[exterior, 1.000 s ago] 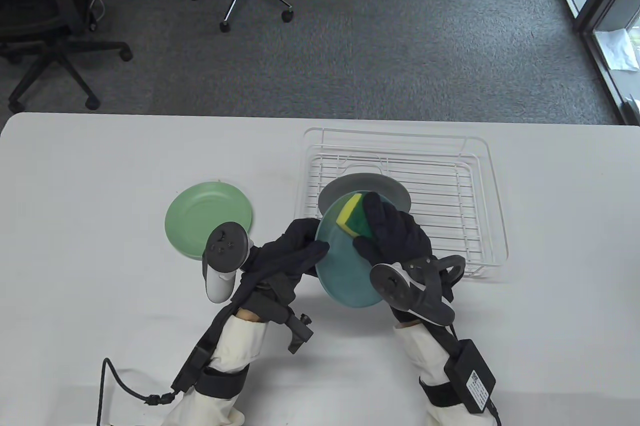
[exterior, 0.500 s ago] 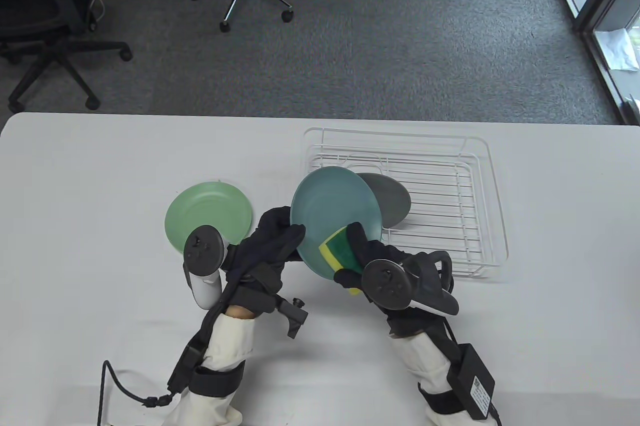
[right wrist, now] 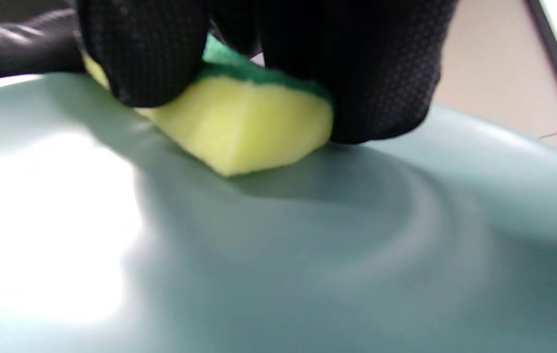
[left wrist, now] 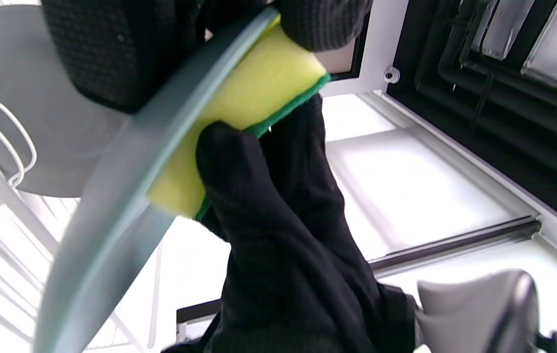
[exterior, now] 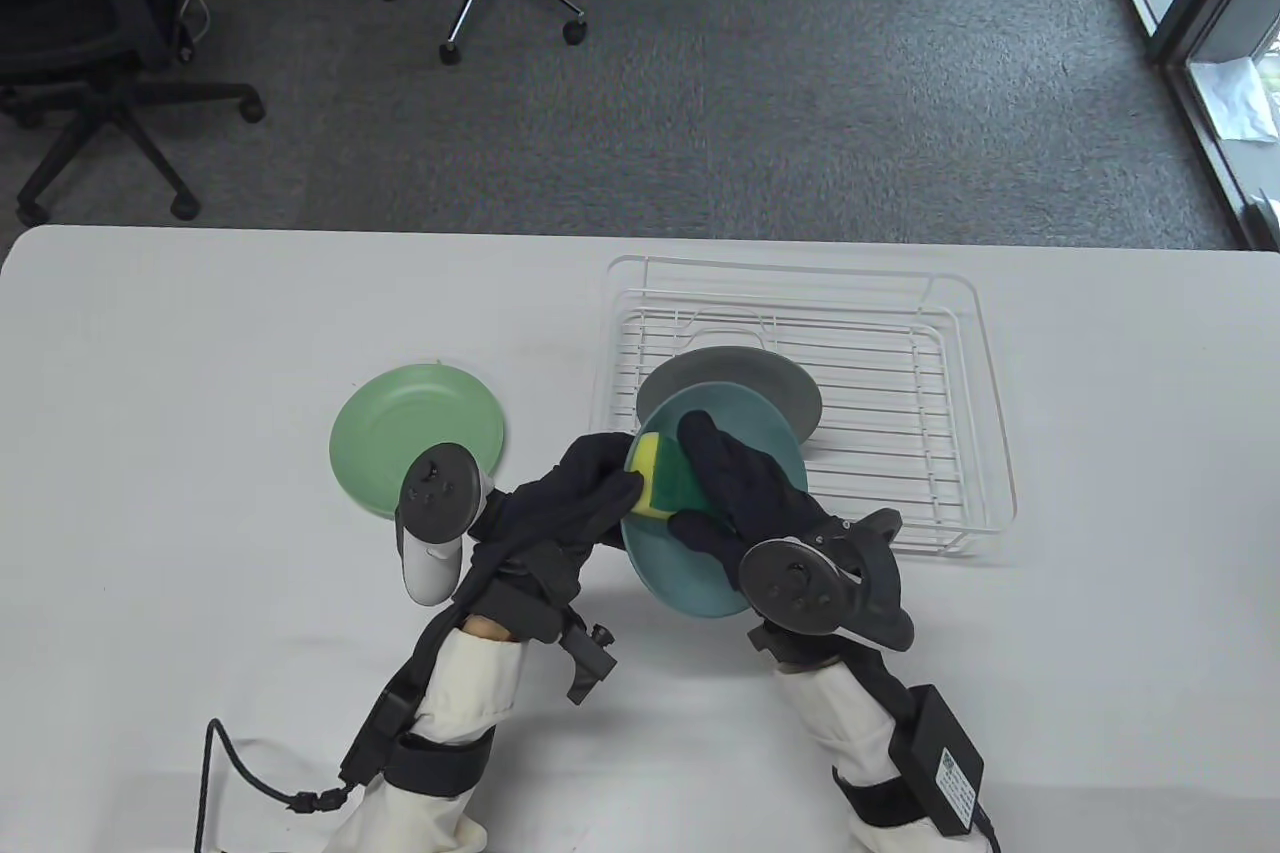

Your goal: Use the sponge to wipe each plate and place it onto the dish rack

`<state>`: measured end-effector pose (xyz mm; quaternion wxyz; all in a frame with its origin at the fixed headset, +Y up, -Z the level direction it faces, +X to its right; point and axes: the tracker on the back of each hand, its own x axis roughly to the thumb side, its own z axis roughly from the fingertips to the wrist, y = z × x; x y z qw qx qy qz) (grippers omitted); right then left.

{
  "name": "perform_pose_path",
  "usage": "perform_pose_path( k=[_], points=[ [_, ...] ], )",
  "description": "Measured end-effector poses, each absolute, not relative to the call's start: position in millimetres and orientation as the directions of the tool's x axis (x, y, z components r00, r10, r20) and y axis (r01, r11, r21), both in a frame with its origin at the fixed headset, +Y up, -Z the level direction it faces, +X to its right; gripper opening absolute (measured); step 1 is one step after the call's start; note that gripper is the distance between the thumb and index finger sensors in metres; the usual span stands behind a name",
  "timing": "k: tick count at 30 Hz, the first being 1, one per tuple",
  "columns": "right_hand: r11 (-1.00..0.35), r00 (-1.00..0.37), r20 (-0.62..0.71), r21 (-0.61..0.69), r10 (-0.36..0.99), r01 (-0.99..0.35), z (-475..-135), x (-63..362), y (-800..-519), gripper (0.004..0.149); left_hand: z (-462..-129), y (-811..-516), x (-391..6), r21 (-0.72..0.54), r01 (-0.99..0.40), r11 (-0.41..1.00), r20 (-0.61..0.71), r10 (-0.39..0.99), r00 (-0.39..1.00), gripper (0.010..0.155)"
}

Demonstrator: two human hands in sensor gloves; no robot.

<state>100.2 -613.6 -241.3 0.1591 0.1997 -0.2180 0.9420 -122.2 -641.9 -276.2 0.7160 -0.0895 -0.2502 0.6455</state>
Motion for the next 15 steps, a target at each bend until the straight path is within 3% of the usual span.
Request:
perform_pose_path(
  k=[7,9,12,15],
  points=[
    [-0.891,-0.948,0.290,-0.386,0.129,-0.239,-251,118,-618,0.079,-274,-641,-118,-0.460,-0.877,0.140,0.237,0.971,0.030,0.058],
    [-0.923,-0.964,0.256,-0.350,0.069,-0.159,-252,118,-619,0.080,-274,-640,-122,-0.436,-0.891,0.124,0.236,0.972,0.019,0.058],
    [-0.986,-0.960,0.280,-0.162,-0.014,-0.033,-252,110,-618,0.083,-275,-638,-129,-0.371,-0.917,0.145,0.257,0.965,0.049,0.058],
    [-0.988,-0.938,0.347,-0.135,0.017,-0.068,-247,101,-615,0.084,-275,-638,-133,-0.337,-0.934,0.117,0.250,0.968,0.030,0.058]
  ],
)
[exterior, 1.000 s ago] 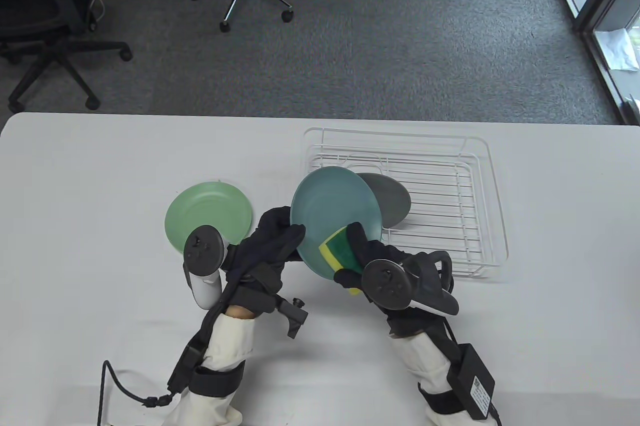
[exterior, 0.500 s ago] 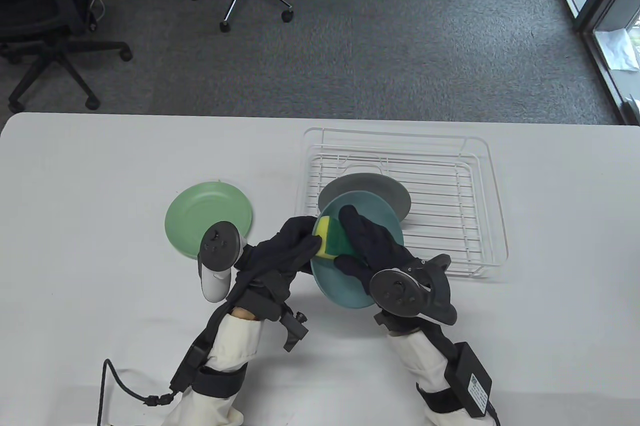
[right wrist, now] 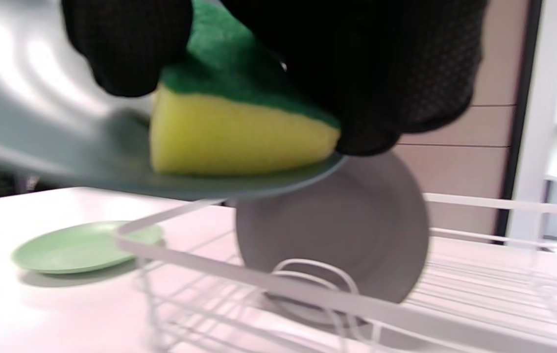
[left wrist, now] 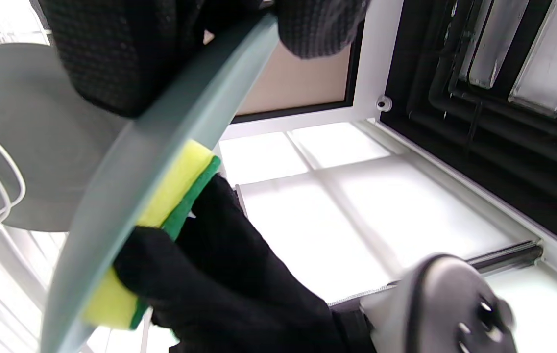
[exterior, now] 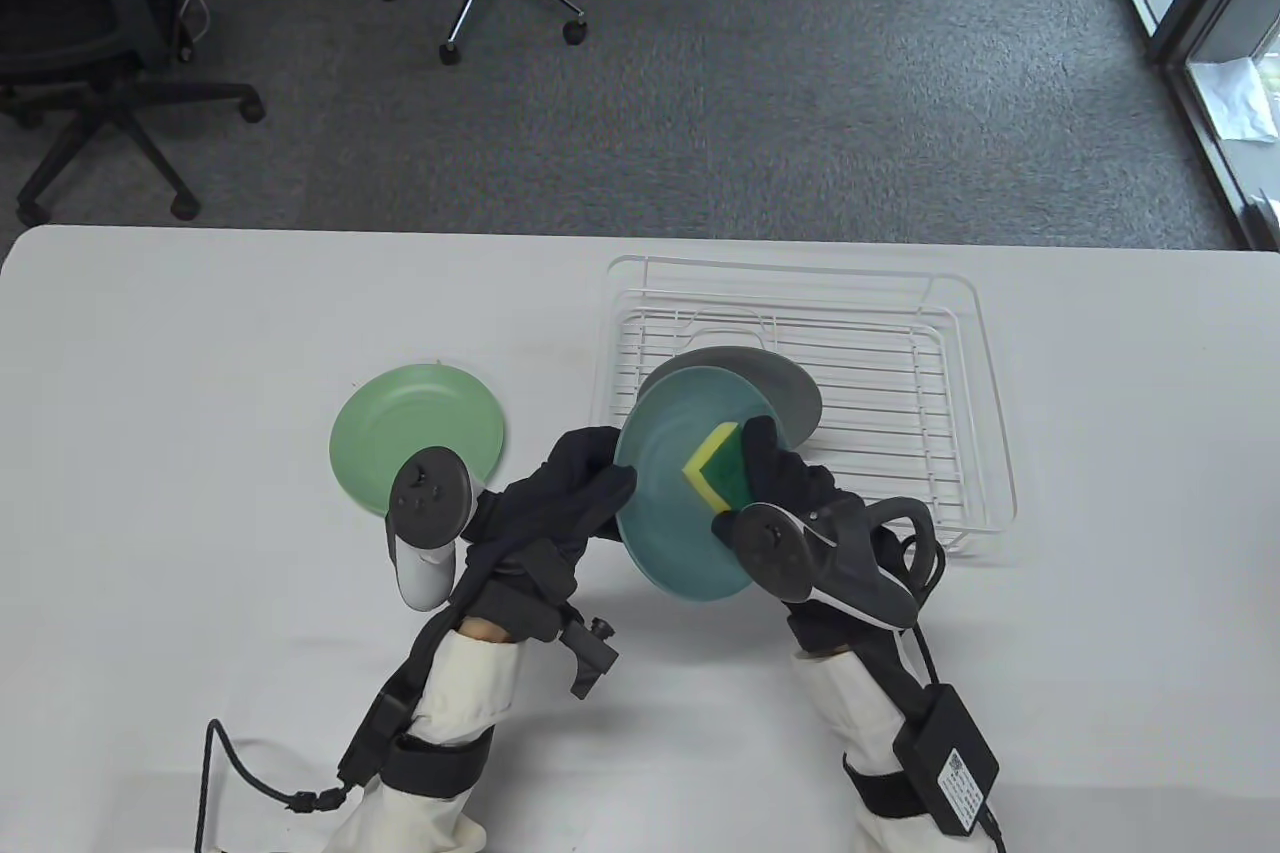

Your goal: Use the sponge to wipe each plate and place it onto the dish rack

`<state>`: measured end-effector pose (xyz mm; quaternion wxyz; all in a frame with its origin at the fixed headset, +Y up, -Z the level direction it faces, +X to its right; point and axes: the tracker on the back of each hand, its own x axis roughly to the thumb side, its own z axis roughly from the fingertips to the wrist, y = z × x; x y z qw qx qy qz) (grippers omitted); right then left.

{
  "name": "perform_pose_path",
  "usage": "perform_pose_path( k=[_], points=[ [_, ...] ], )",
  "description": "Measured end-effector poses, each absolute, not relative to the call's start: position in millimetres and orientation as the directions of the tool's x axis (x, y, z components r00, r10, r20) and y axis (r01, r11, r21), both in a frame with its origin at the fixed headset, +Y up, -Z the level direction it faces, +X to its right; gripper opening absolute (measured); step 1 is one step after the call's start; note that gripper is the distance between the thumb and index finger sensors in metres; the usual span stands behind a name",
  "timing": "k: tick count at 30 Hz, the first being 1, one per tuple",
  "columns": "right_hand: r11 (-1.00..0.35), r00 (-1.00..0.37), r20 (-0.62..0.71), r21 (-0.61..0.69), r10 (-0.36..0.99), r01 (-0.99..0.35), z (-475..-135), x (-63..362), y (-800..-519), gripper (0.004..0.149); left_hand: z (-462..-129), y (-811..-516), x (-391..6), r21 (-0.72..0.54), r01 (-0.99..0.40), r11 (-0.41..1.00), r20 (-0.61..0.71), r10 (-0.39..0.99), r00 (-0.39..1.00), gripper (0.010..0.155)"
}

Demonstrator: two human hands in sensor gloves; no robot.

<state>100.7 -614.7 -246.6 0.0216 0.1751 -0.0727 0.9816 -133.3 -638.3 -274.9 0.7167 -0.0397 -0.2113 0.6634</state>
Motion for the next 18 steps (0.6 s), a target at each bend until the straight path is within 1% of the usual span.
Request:
perform_pose_path(
  k=[3,5,7,8,9,11,14,16,18],
  points=[
    [-0.987,-0.884,0.457,-0.072,0.098,-0.146,-239,92,-610,0.084,-275,-639,-136,-0.313,-0.944,0.107,0.247,0.969,0.028,0.059],
    [-0.976,-0.854,0.498,-0.060,0.153,-0.210,-236,88,-608,0.084,-275,-639,-135,-0.318,-0.942,0.107,0.247,0.969,0.027,0.059],
    [-0.965,-0.842,0.511,-0.080,0.175,-0.249,-235,87,-607,0.084,-275,-639,-132,-0.343,-0.932,0.116,0.248,0.968,0.029,0.059],
    [-0.957,-0.843,0.508,-0.111,0.178,-0.269,-235,87,-608,0.084,-275,-639,-130,-0.366,-0.922,0.128,0.252,0.967,0.034,0.059],
    [-0.950,-0.848,0.500,-0.136,0.177,-0.279,-235,88,-608,0.083,-275,-638,-129,-0.382,-0.914,0.137,0.254,0.966,0.039,0.059],
    [-0.927,-0.876,0.456,-0.237,0.159,-0.292,-236,90,-610,0.083,-274,-638,-123,-0.423,-0.892,0.160,0.260,0.964,0.050,0.059],
    [-0.913,-0.919,0.381,-0.331,0.103,-0.239,-241,98,-613,0.082,-273,-638,-119,-0.437,-0.886,0.154,0.258,0.965,0.041,0.059],
    [-0.913,-0.944,0.321,-0.360,0.072,-0.192,-246,104,-616,0.082,-272,-638,-120,-0.437,-0.887,0.151,0.260,0.965,0.037,0.059],
    [-0.927,-0.957,0.285,-0.344,0.049,-0.150,-251,109,-620,0.082,-272,-636,-122,-0.426,-0.891,0.157,0.268,0.962,0.041,0.058]
  ],
)
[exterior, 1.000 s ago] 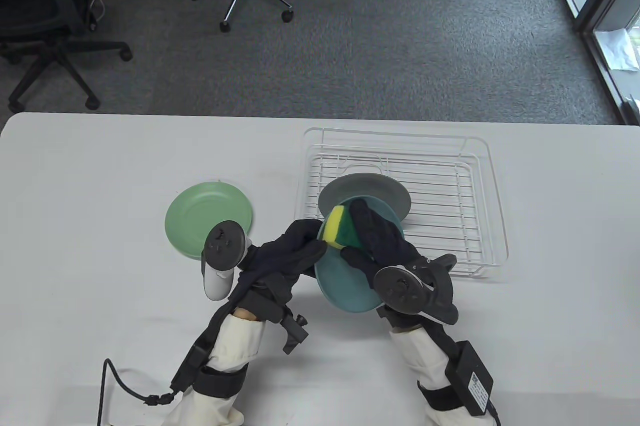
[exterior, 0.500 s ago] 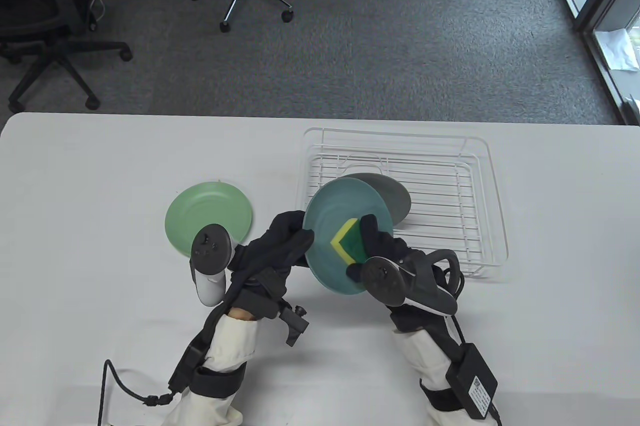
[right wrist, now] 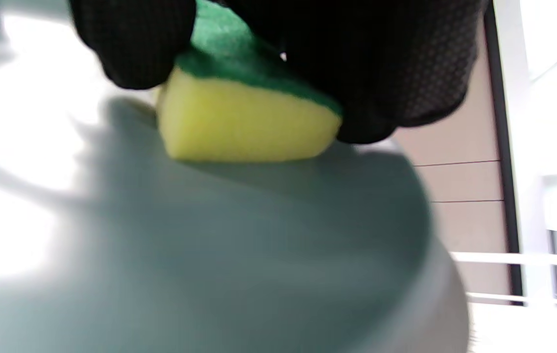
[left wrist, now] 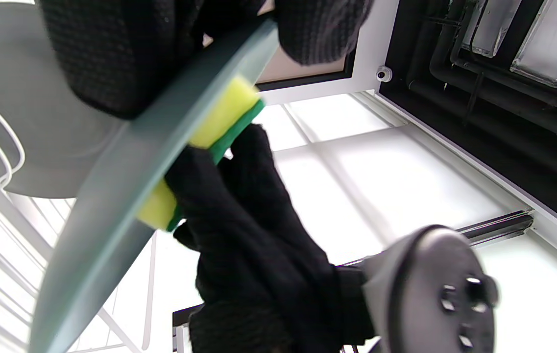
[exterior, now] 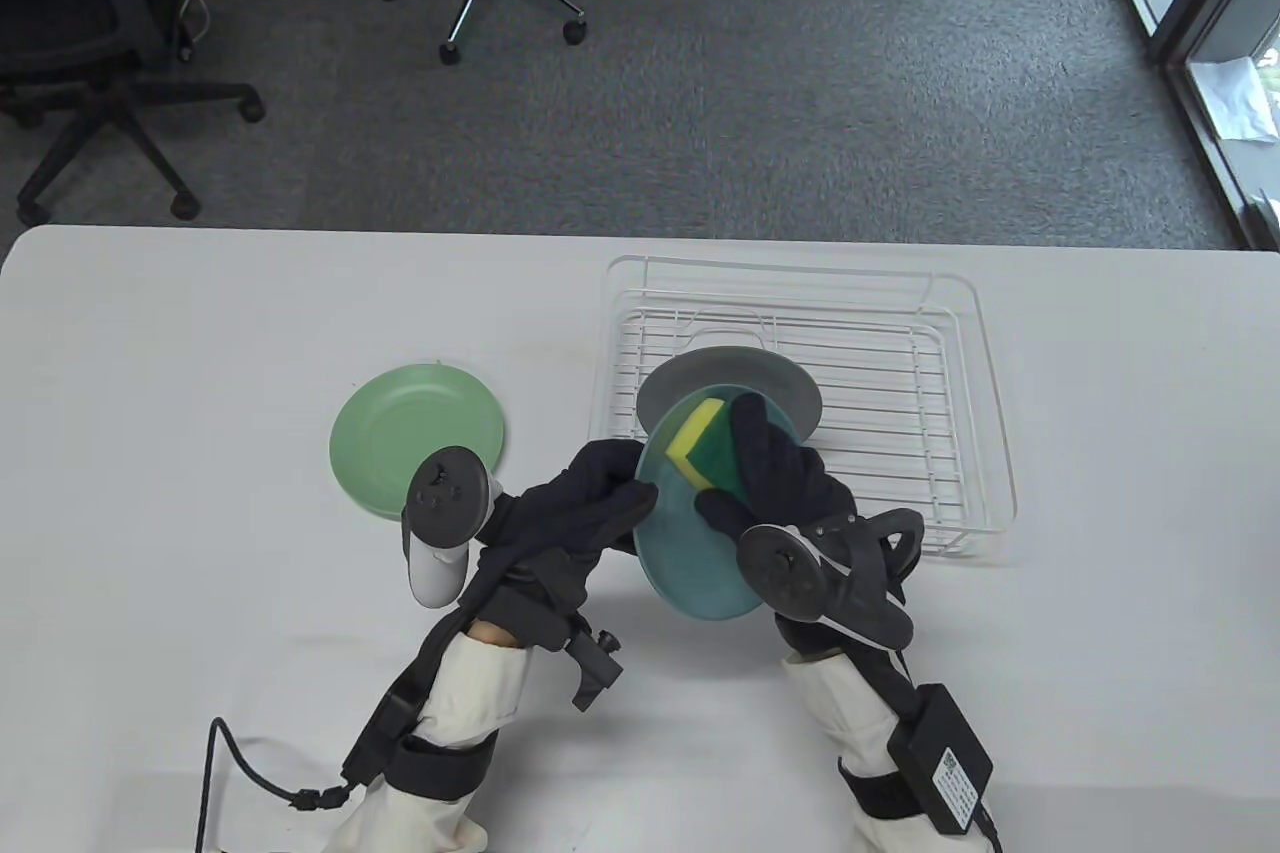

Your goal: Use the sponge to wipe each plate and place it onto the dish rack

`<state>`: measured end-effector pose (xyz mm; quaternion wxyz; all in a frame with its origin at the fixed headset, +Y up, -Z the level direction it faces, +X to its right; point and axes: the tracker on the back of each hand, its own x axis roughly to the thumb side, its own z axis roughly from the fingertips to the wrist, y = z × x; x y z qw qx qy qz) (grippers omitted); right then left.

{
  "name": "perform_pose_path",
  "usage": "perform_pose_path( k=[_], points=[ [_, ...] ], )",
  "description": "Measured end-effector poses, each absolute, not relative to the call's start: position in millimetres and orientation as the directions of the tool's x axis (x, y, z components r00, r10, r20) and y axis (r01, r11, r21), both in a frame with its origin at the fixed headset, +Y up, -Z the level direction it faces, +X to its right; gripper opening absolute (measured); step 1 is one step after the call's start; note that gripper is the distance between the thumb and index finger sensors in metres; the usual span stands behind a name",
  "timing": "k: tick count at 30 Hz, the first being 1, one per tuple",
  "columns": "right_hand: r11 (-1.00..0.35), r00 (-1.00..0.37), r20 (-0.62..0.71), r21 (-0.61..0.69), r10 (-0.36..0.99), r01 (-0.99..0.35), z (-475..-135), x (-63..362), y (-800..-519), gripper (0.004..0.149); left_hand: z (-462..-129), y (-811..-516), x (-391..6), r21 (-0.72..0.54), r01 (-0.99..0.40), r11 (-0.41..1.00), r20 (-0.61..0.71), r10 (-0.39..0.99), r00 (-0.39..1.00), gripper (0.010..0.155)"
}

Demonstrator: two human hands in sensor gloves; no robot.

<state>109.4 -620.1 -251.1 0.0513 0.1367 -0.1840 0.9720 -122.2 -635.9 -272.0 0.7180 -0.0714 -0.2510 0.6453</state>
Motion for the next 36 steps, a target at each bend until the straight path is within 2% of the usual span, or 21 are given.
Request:
perform_pose_path(
  k=[5,8,14,20,23,26,31,36],
  points=[
    [-0.958,-0.963,0.270,-0.267,0.028,-0.103,-256,111,-624,0.081,-273,-633,-132,-0.364,-0.920,0.146,0.275,0.960,0.044,0.058],
    [-0.979,-0.947,0.318,-0.178,0.042,-0.103,-255,104,-623,0.082,-272,-634,-138,-0.313,-0.942,0.121,0.255,0.966,0.040,0.059],
    [-0.949,-0.831,0.497,-0.046,0.250,-0.313,-247,96,-617,0.082,-272,-636,-141,-0.257,-0.962,0.088,0.243,0.970,0.024,0.060],
    [-0.853,-0.706,0.566,-0.009,0.426,-0.522,-246,99,-615,0.082,-275,-642,-141,-0.283,-0.959,0.021,0.198,0.980,-0.037,0.061],
    [-0.750,-0.639,0.554,-0.040,0.533,-0.660,-247,110,-613,0.082,-278,-647,-144,-0.280,-0.957,-0.069,0.154,0.981,-0.116,0.062],
    [-0.646,-0.599,0.544,-0.129,0.587,-0.752,-242,123,-606,0.082,-279,-649,-149,-0.251,-0.958,-0.138,0.119,0.978,-0.172,0.067],
    [-0.557,-0.666,0.529,-0.378,0.525,-0.739,-231,141,-597,0.082,-282,-652,-158,-0.195,-0.965,-0.178,0.109,0.973,-0.202,0.068],
    [-0.545,-0.721,0.475,-0.472,0.505,-0.693,-230,146,-599,0.082,-283,-654,-163,-0.175,-0.946,-0.271,0.088,0.953,-0.289,0.065]
  ],
)
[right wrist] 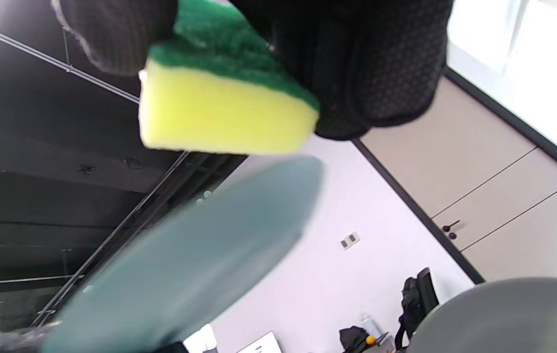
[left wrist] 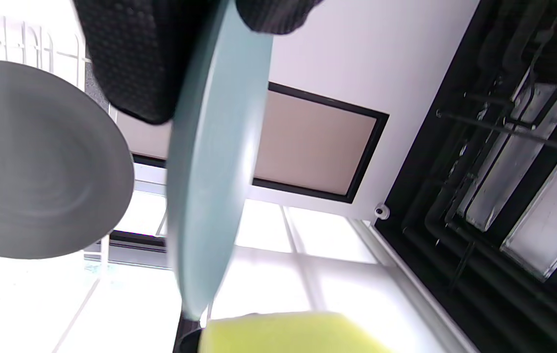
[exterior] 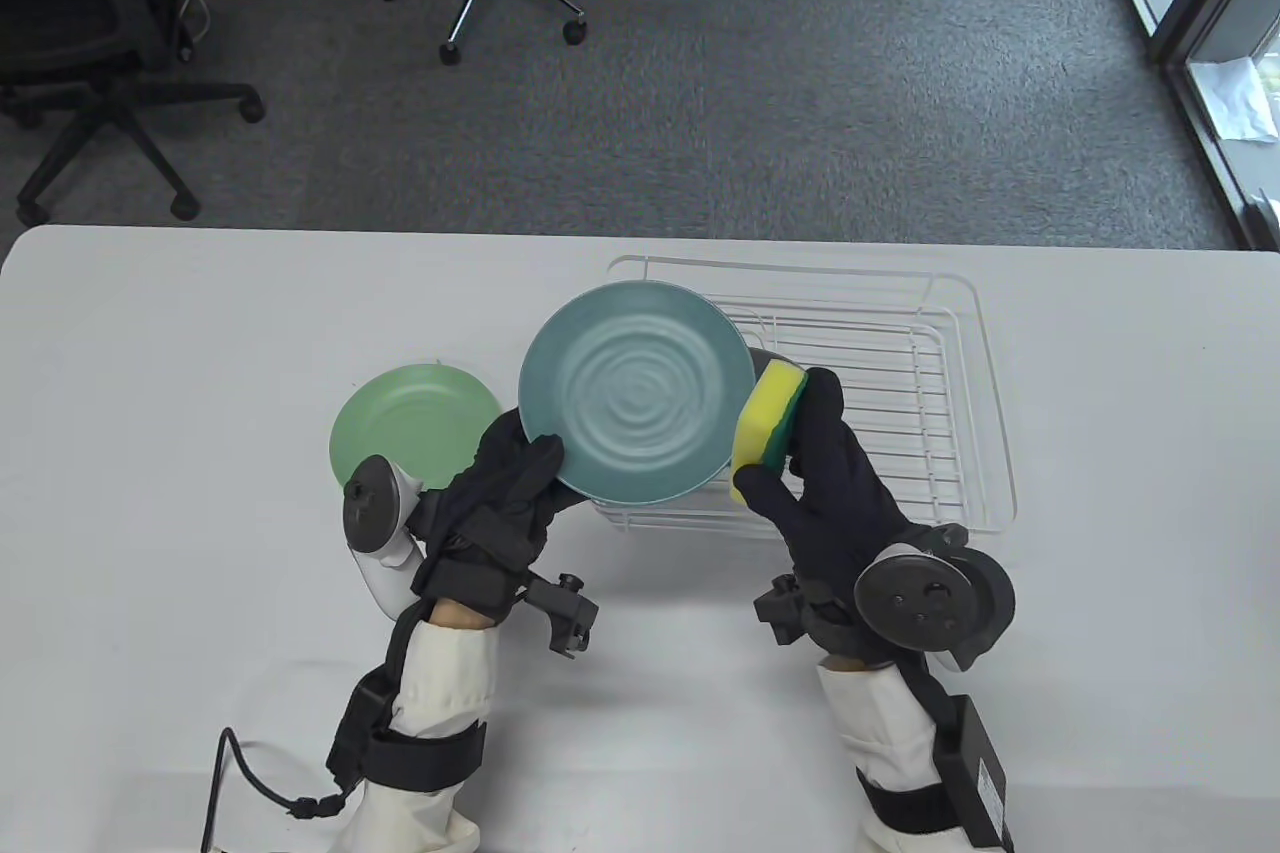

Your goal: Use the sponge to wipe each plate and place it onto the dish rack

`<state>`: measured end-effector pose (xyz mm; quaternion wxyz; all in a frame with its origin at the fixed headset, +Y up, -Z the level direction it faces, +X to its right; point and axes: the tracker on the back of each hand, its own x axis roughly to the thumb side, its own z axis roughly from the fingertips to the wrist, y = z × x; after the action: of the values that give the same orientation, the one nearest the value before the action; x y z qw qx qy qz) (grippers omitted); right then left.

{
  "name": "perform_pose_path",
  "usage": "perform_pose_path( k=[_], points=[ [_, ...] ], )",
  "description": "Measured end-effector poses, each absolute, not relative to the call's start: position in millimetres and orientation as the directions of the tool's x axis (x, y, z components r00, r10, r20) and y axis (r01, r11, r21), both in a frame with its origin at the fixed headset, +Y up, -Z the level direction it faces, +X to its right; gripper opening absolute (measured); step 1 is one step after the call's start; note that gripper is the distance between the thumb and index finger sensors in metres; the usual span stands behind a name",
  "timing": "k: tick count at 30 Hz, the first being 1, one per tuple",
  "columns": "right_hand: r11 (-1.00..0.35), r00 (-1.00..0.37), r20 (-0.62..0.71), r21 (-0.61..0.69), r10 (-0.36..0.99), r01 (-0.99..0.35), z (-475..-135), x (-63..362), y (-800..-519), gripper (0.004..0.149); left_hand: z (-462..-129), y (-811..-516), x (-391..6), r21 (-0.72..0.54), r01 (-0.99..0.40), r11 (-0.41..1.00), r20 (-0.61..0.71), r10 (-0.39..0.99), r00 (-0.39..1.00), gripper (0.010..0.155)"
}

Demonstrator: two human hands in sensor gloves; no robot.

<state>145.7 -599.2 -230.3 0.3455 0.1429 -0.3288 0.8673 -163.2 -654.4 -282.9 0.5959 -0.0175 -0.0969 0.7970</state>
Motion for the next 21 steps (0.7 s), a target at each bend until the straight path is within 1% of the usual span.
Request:
perform_pose_path(
  k=[2,4,7,11,14,18,21],
  points=[
    [-0.535,-0.732,0.422,-0.501,0.535,-0.680,-232,144,-603,0.081,-283,-657,-164,-0.186,-0.925,-0.332,0.063,0.935,-0.349,0.065],
    [-0.543,-0.732,0.414,-0.493,0.541,-0.680,-235,141,-607,0.081,-284,-658,-164,-0.200,-0.908,-0.367,0.044,0.923,-0.383,0.065],
    [-0.558,-0.689,0.447,-0.405,0.570,-0.724,-238,131,-613,0.081,-283,-658,-160,-0.214,-0.908,-0.361,0.040,0.925,-0.377,0.065],
    [-0.471,-0.562,0.500,-0.308,0.659,-0.827,-239,129,-615,0.081,-286,-660,-157,-0.244,-0.903,-0.353,0.030,0.928,-0.371,0.064],
    [-0.420,-0.495,0.523,-0.265,0.693,-0.868,-239,131,-614,0.081,-288,-662,-154,-0.281,-0.918,-0.281,0.017,0.955,-0.298,0.063],
    [-0.399,-0.493,0.527,-0.288,0.693,-0.870,-238,135,-614,0.080,-291,-666,-148,-0.300,-0.950,-0.090,0.031,0.994,-0.104,0.061],
    [-0.381,-0.489,0.520,-0.307,0.700,-0.872,-239,139,-615,0.077,-293,-670,-147,-0.278,-0.958,-0.071,0.022,0.996,-0.081,0.059]
  ],
)
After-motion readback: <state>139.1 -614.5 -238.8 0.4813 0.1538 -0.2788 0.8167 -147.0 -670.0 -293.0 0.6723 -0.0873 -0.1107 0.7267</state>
